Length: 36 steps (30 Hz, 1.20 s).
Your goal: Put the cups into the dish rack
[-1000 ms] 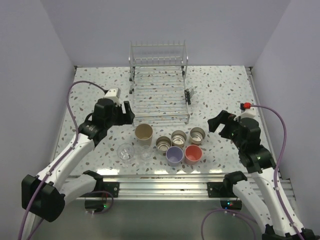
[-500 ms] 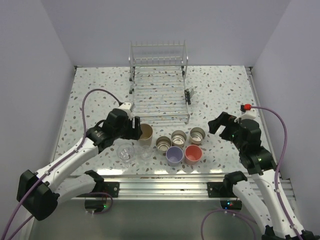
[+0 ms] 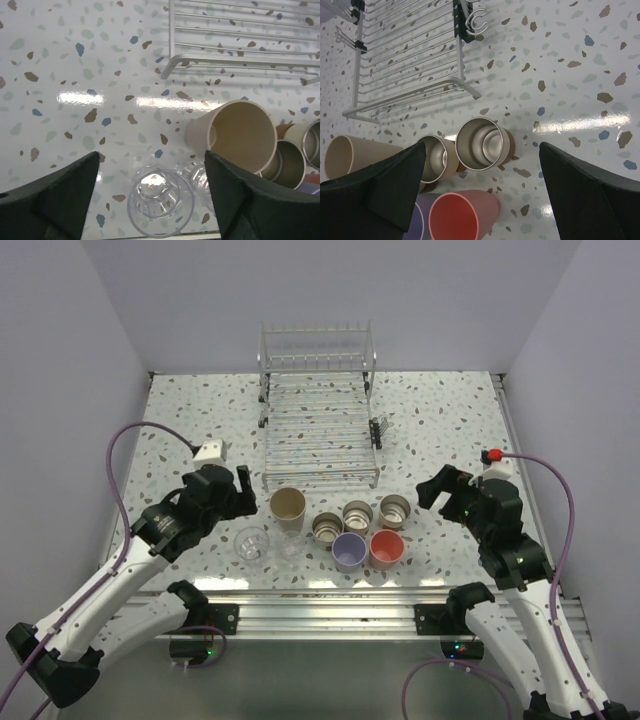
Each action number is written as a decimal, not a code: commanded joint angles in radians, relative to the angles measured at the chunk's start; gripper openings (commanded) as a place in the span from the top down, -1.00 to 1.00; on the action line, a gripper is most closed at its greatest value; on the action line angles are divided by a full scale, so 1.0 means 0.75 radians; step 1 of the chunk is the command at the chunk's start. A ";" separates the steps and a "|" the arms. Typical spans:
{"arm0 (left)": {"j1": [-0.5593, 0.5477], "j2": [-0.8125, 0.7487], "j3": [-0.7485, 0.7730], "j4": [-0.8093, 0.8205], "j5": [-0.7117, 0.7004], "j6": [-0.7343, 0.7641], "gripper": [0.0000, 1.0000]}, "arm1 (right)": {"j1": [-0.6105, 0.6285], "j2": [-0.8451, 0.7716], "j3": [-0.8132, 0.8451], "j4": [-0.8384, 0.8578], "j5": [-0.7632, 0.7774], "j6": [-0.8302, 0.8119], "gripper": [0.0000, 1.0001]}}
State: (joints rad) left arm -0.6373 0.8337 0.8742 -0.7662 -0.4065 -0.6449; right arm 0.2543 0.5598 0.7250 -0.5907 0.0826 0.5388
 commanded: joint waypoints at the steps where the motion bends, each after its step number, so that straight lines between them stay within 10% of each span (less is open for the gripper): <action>1: -0.003 0.066 0.051 -0.164 -0.109 -0.063 -0.90 | 0.001 -0.002 0.046 -0.024 -0.024 -0.015 -0.96; 13: 0.025 0.097 0.000 -0.277 0.118 -0.036 -0.97 | -0.002 -0.043 -0.005 -0.012 -0.038 -0.033 -0.97; 36: 0.040 0.195 -0.210 -0.220 0.319 -0.097 0.01 | 0.001 -0.026 -0.079 0.041 -0.086 -0.017 -0.97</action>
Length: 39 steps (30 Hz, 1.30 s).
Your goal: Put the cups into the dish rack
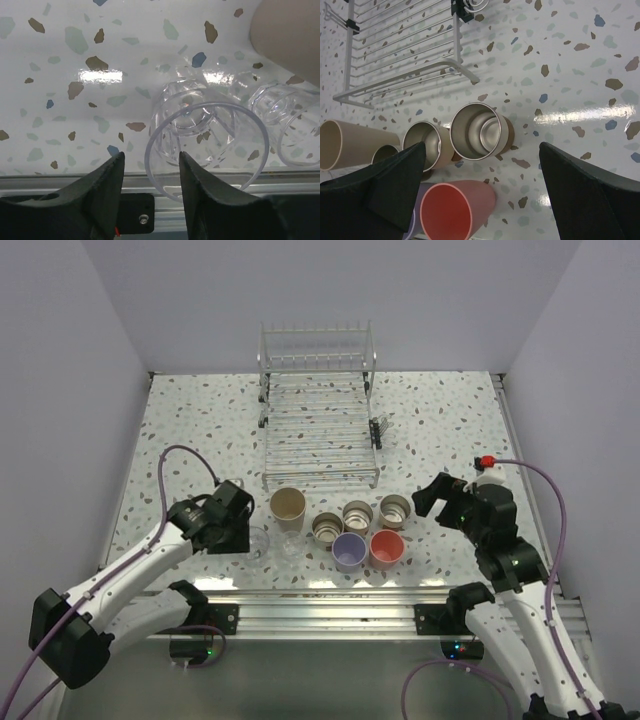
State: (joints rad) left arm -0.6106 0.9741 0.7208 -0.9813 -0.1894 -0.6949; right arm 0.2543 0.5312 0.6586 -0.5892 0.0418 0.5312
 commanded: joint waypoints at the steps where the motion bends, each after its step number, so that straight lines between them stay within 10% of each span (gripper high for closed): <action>1: 0.004 0.010 -0.008 0.073 0.032 -0.033 0.09 | 0.001 0.014 0.012 0.033 -0.029 -0.009 -0.97; 11: 0.002 -0.039 0.002 0.094 0.020 -0.080 1.00 | 0.000 0.012 -0.007 0.041 -0.045 0.010 -0.96; 26: 0.004 -0.078 0.622 -0.177 -0.306 0.004 1.00 | 0.001 0.155 0.165 0.092 -0.238 0.044 -0.97; 34: 0.006 -0.010 0.914 0.285 -0.145 0.255 1.00 | 0.001 0.429 0.426 0.431 -0.717 0.332 -0.97; 39: 0.025 -0.098 0.572 1.072 0.407 0.266 1.00 | 0.001 0.584 0.356 1.010 -0.890 0.822 -0.97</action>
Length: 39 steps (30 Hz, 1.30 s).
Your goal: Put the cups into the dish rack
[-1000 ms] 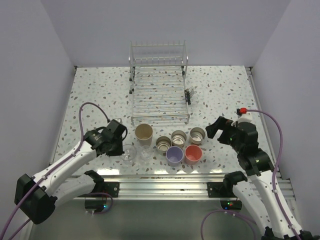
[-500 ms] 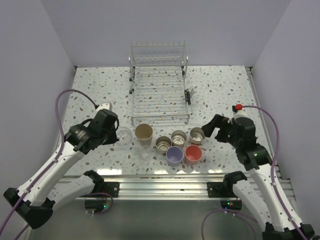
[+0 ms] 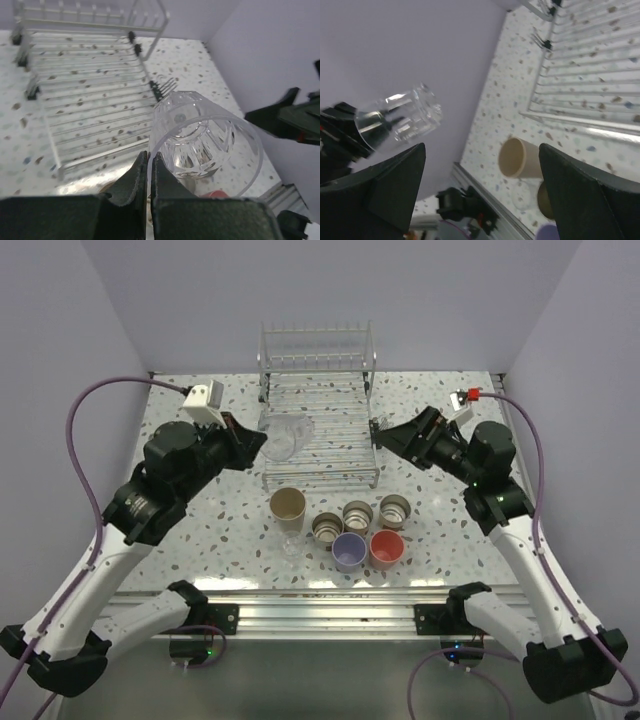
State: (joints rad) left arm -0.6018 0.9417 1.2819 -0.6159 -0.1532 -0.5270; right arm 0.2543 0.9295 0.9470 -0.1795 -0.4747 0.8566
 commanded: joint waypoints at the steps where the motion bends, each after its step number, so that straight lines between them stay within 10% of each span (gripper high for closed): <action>1: 0.031 -0.059 -0.230 0.790 0.467 0.010 1.00 | 0.001 0.063 -0.070 0.602 -0.212 0.485 -0.96; 5: 0.105 -0.073 -0.587 1.431 0.668 -0.243 1.00 | 0.001 0.123 -0.248 1.250 -0.148 0.882 -0.97; 16: 0.127 0.258 -1.001 2.651 0.689 -0.608 1.00 | 0.007 0.096 -0.254 1.154 -0.060 0.944 -0.97; 39: 0.005 0.291 -0.985 2.558 0.583 -0.471 1.00 | 0.252 0.184 -0.242 1.252 0.042 0.876 -0.97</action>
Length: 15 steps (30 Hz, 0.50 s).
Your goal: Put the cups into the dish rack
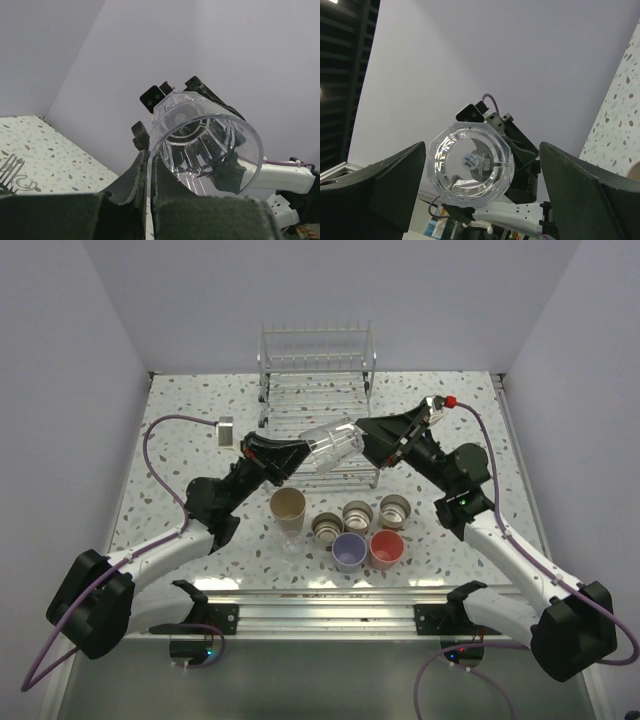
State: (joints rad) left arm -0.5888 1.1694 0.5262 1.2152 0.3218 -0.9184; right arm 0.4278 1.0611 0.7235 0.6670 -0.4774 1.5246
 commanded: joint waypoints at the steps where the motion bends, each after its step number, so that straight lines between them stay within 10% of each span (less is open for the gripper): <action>1: -0.017 -0.013 0.022 0.114 -0.057 0.051 1.00 | 0.035 0.019 0.058 0.131 0.047 -0.008 -0.96; 15: -0.070 -0.001 0.012 0.073 -0.128 0.112 1.00 | 0.109 0.019 0.105 0.086 0.068 -0.038 -0.73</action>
State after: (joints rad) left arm -0.6289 1.1732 0.5259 1.2098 0.2718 -0.8703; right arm 0.4995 1.0943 0.7456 0.7273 -0.4561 1.5215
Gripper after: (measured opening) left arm 0.029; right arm 0.901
